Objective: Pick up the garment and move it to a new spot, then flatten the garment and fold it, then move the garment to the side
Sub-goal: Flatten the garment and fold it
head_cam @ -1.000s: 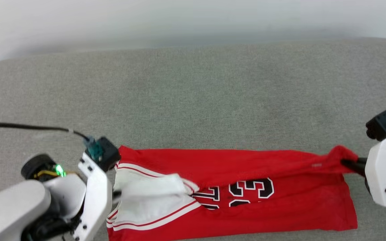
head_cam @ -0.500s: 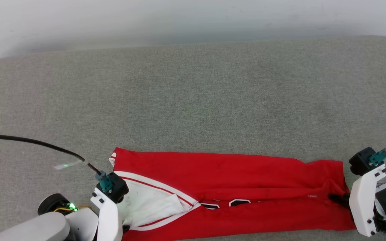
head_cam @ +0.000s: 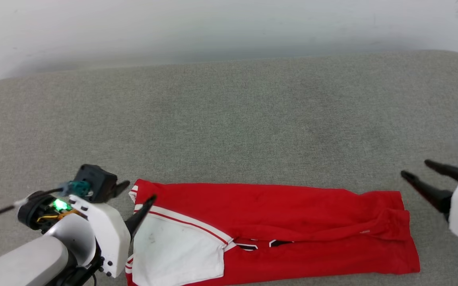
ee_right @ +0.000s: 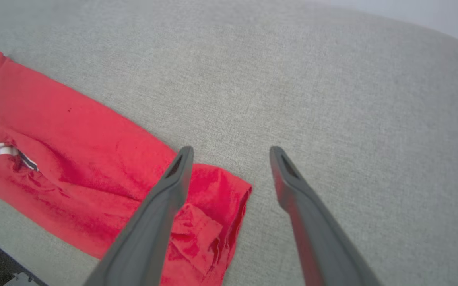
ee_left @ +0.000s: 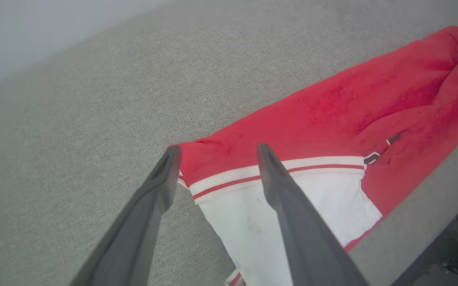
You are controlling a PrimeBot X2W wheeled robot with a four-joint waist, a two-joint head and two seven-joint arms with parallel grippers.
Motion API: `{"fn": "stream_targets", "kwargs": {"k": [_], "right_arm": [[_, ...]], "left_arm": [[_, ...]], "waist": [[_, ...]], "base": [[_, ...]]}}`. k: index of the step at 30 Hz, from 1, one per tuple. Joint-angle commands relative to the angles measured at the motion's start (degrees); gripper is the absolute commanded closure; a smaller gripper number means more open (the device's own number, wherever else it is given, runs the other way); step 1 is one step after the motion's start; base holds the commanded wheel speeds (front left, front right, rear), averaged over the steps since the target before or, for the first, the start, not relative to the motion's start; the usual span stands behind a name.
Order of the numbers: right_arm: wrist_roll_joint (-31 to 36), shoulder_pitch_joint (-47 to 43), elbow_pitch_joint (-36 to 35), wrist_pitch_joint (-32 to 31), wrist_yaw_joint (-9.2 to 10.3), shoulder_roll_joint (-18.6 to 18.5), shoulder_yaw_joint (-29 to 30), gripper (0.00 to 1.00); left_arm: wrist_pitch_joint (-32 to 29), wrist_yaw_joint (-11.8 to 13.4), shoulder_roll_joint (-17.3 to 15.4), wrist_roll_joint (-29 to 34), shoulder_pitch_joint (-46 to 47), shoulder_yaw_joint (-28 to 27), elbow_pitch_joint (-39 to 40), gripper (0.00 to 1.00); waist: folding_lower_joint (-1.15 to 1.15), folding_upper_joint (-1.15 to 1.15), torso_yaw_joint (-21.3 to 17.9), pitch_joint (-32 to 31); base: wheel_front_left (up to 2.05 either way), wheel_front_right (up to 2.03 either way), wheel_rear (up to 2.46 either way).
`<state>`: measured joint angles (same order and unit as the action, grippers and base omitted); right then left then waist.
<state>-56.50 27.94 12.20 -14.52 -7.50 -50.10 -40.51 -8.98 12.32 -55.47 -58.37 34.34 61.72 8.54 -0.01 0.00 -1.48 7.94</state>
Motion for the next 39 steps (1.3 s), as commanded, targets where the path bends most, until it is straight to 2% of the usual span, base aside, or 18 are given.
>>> {"fn": "stream_targets", "kwargs": {"k": [1, 8, 11, 17, 21, 25, 30, 32, 33, 36, 37, 38, 39], "right_arm": [[-0.42, -1.26, -0.25, 0.71, 0.03, -0.55, 1.64, 0.00], [-4.76, -6.46, 2.84, 0.02, 0.02, 0.26, 9.66, 0.00], [-6.60, -8.67, 4.72, -1.41, 0.02, 0.67, 11.73, 0.00], [-10.04, -12.40, 7.33, -4.47, 0.02, 3.79, 13.59, 0.00], [-11.02, -14.36, 8.13, -5.98, 0.02, 6.24, 13.37, 0.00], [-11.72, -15.71, 8.92, -7.03, 0.02, 8.84, 12.41, 0.00], [-12.68, -17.97, 8.75, -9.90, 0.01, 11.95, 9.01, 0.00], [-12.92, -18.65, 8.77, -11.11, 0.01, 13.02, 7.63, 0.00], [-12.84, -18.73, 9.38, -12.23, 0.01, 14.22, 6.17, 0.00], [-12.32, -18.06, 10.66, -12.76, 0.01, 15.42, 5.52, 0.00], [-12.32, -17.90, 10.82, -12.85, 0.01, 15.81, 5.33, 0.03], [-12.37, -17.54, 10.83, -12.76, 0.00, 16.16, 5.38, 0.56], [-12.28, -17.13, 10.74, -12.51, -0.07, 16.39, 5.41, 0.81]], "left_arm": [[2.88, 1.72, 0.35, 1.01, -1.32, -0.92, 0.01, 0.00], [16.48, 10.13, 2.53, 3.64, -5.84, -4.88, -1.40, 0.00], [21.02, 12.68, 3.55, 4.40, -7.67, -6.37, -2.80, 0.00], [24.08, 16.90, 7.04, 6.91, -11.33, -11.71, -4.33, 0.00], [24.25, 19.25, 10.90, 12.16, -15.18, -17.98, -3.49, 0.00], [24.28, 20.24, 15.27, 18.57, -19.78, -24.11, -2.87, 0.00], [24.28, 20.08, 21.52, 25.21, -25.67, -30.96, -2.45, 0.00], [24.28, 19.36, 24.19, 27.79, -27.61, -33.69, -2.56, 0.00], [24.26, 17.48, 28.21, 32.06, -30.27, -37.60, -2.58, 0.00], [24.23, 15.50, 31.97, 36.41, -32.19, -40.94, -2.90, 0.00], [24.24, 14.95, 33.21, 37.81, -32.80, -42.08, -2.86, 0.00], [24.23, 14.36, 34.37, 39.20, -33.42, -43.09, -2.84, 0.00], [24.23, 13.75, 35.46, 40.50, -34.11, -43.92, -2.85, 0.00]], "waist": [[0.01, 0.00, 0.01, 0.10], [0.01, 0.00, 0.48, 0.95], [0.01, 0.00, 0.90, 1.43], [0.01, 0.00, 1.83, 2.24], [0.01, 0.00, 2.53, 2.98], [0.01, 0.00, 3.22, 3.70], [0.01, 0.00, 3.83, 4.13], [0.01, 0.00, 3.96, 4.29], [0.01, 0.00, 4.09, 4.45], [0.01, 0.00, 4.15, 4.36], [0.01, 0.00, 4.19, 4.27], [0.01, 0.00, 4.20, 4.17], [0.01, 0.00, 4.18, 4.08]], "base": [[0.00, 0.00, 0.00], [0.00, 0.00, 0.00], [0.00, 0.00, 0.00], [0.00, 0.00, 0.00], [0.00, 0.00, 0.00], [0.00, 0.00, 0.00], [0.00, 0.00, 0.00], [0.00, 0.00, 0.00], [0.00, 0.00, 0.00], [0.00, 0.00, 0.00], [0.00, 0.00, 0.00], [0.00, 0.00, 0.00], [0.00, 0.00, 0.00]]}}
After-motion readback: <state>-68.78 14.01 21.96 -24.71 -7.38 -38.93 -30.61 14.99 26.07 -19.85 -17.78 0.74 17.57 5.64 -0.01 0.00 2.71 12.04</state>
